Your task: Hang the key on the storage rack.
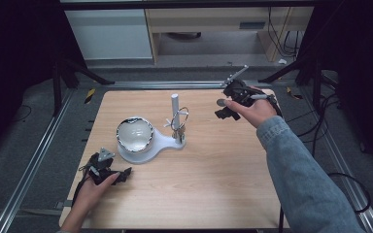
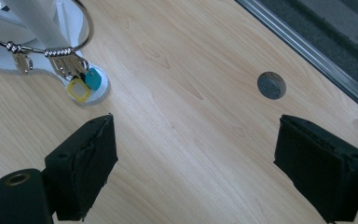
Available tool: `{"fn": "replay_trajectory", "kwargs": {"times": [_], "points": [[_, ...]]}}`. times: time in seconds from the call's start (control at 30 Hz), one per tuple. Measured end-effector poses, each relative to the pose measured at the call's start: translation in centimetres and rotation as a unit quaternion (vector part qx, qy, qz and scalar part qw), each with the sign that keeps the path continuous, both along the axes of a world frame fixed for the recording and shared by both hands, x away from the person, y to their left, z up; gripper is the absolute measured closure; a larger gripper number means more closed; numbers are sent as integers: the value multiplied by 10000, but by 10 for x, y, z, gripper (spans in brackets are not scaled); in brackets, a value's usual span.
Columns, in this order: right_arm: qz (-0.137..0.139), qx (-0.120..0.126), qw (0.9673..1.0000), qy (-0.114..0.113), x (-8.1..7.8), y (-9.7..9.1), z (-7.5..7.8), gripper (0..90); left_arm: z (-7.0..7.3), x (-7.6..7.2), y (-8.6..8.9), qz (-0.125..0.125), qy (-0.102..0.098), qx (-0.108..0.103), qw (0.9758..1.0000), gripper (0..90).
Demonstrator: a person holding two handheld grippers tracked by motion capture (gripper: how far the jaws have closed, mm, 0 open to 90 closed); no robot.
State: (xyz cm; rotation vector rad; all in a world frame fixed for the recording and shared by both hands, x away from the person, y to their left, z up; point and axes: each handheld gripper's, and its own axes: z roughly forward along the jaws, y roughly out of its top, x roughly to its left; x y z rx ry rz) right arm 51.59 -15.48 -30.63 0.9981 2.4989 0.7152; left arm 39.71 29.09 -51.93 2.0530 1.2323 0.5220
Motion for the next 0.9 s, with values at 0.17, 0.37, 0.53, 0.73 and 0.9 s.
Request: {"fn": "replay_trajectory", "kwargs": {"times": [0.17,0.37,0.53,0.73,0.9], "points": [[-90,96,9997,-199,-6,-12,-6,118,0,0,0,7,8,7,10000,0],[-149,62,9994,-320,-15,-26,-15,115,0,0,0,9,11,4,10000,0],[-259,45,9988,-402,-21,-41,-22,123,0,0,0,13,18,10,10000,0],[-323,-41,9982,-506,-28,-56,-32,135,0,-1,0,12,18,9,10000,0],[-375,-85,9981,-491,-33,-67,-45,139,0,-1,0,15,15,-2,10000,0]]}}
